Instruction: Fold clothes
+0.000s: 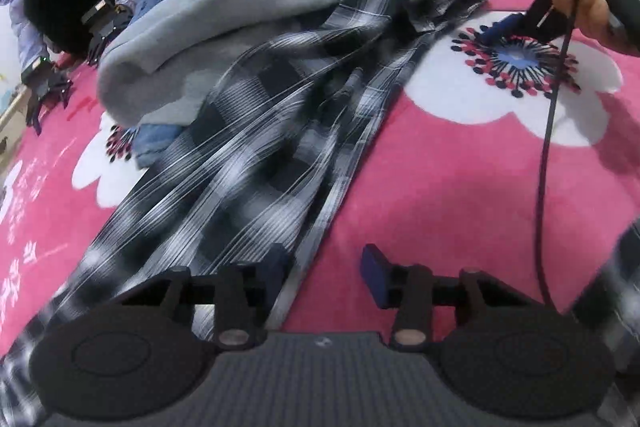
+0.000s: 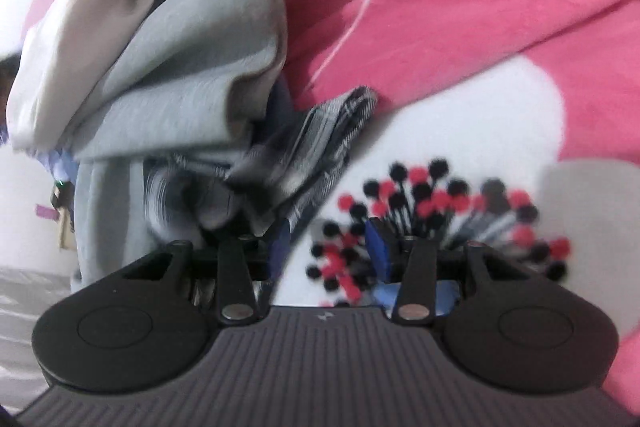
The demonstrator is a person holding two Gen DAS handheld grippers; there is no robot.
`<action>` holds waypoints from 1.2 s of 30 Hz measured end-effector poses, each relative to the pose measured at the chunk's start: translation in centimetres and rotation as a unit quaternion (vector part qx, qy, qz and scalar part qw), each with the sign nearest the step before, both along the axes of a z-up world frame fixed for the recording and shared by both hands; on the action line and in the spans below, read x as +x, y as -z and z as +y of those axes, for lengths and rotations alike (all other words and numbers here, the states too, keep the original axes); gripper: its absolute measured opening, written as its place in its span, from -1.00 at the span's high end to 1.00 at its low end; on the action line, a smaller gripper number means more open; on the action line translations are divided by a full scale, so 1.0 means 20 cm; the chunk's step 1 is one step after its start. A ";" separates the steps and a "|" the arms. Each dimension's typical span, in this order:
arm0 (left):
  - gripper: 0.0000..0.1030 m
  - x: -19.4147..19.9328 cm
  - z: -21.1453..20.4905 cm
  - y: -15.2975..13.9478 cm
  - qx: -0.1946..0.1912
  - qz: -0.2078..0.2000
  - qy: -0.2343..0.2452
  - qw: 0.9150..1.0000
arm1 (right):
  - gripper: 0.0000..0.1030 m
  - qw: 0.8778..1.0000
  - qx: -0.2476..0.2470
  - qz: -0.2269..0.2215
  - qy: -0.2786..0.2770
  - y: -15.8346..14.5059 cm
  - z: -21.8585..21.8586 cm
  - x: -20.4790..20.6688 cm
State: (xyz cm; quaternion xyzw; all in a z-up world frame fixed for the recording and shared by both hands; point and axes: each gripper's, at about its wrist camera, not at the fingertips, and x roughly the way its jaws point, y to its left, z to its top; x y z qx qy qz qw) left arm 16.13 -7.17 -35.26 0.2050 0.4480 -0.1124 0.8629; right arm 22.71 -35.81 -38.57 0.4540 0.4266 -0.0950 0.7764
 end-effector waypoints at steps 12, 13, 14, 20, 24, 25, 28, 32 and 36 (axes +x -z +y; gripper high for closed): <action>0.93 0.10 -0.04 -0.03 -0.012 -0.006 -0.052 0.999 | 0.98 0.995 -0.045 -0.056 -0.064 -0.07 -0.02 0.08; 0.95 0.10 -0.04 -0.04 -0.016 -0.007 -0.058 0.998 | 0.98 0.994 -0.050 -0.061 -0.071 -0.09 -0.03 0.08; 0.96 0.10 -0.04 -0.05 -0.020 -0.008 -0.065 0.998 | 0.98 0.993 -0.056 -0.065 -0.078 -0.11 -0.03 0.08; 0.97 0.00 0.02 -0.26 -0.073 -0.015 -0.049 0.996 | 0.98 0.988 -0.074 -0.076 -0.111 -0.25 -0.06 0.04; 0.97 -0.11 0.02 -0.35 -0.099 0.003 0.000 0.995 | 0.98 0.987 -0.089 -0.054 -0.121 -0.36 -0.16 -0.11; 0.97 -0.13 0.01 -0.33 -0.099 0.013 0.012 0.995 | 0.98 0.988 -0.091 -0.045 -0.118 -0.38 -0.19 -0.16; 0.97 -0.19 -0.03 -0.24 -0.097 0.050 0.042 0.993 | 0.98 0.991 -0.087 -0.011 -0.100 -0.35 -0.24 -0.28; 0.97 -0.22 -0.05 -0.21 -0.089 0.060 0.069 0.992 | 0.98 0.993 -0.085 0.000 -0.086 -0.33 -0.25 -0.35; 0.97 -0.20 -0.01 -0.25 -0.113 0.064 0.066 0.989 | 0.98 0.994 -0.083 0.010 -0.071 -0.31 -0.26 -0.43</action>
